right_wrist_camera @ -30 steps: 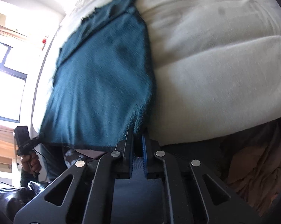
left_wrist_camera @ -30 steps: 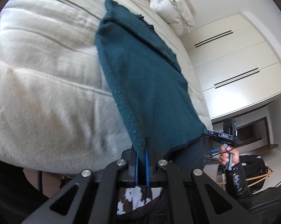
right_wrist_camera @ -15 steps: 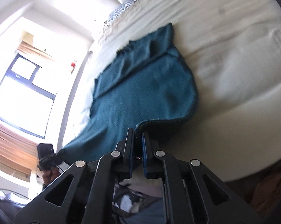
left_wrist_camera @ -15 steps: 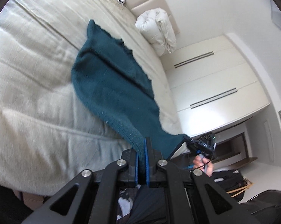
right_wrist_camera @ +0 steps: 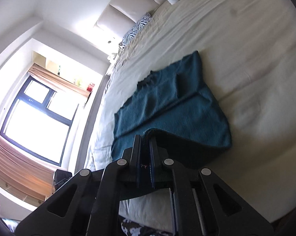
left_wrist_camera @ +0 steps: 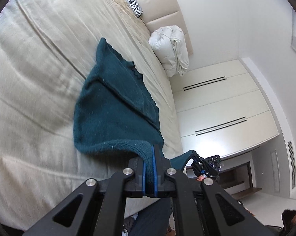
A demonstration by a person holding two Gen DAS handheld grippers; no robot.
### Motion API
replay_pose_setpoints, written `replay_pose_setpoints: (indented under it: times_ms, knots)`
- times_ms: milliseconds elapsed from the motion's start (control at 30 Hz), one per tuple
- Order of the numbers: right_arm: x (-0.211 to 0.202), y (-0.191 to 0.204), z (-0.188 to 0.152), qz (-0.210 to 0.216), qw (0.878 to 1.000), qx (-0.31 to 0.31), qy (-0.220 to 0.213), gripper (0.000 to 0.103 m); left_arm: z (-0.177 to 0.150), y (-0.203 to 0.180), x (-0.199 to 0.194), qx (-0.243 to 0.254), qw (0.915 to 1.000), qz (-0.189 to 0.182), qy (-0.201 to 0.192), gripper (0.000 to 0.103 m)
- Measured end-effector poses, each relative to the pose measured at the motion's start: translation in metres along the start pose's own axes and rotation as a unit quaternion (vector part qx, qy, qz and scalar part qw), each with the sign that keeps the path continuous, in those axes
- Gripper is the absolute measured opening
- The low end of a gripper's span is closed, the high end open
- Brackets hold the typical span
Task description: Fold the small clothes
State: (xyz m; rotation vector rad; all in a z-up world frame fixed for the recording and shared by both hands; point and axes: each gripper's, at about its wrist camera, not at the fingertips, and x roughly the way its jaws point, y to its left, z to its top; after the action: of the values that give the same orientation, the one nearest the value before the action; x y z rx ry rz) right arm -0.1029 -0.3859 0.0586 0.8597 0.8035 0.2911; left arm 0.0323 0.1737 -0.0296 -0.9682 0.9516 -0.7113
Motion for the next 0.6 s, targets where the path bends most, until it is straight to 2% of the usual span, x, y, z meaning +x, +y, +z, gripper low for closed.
replay_pose_setpoints:
  times_ms: [200, 467, 600]
  knots:
    - [0.014, -0.001, 0.026, -0.003, 1.000, 0.008, -0.020, 0.007, 0.022, 0.004, 0.004, -0.017, 0.9998, 0.007, -0.006, 0.006]
    - [0.033, -0.014, 0.058, -0.015, 0.999, 0.025, -0.046, 0.007, 0.048, 0.024, 0.014, -0.085, 0.9961, -0.013, -0.018, 0.006]
    - [0.048, -0.018, 0.070, -0.025, 0.998, 0.027, -0.049, 0.007, 0.063, 0.026, 0.022, -0.098, 0.9948, -0.017, -0.023, 0.006]
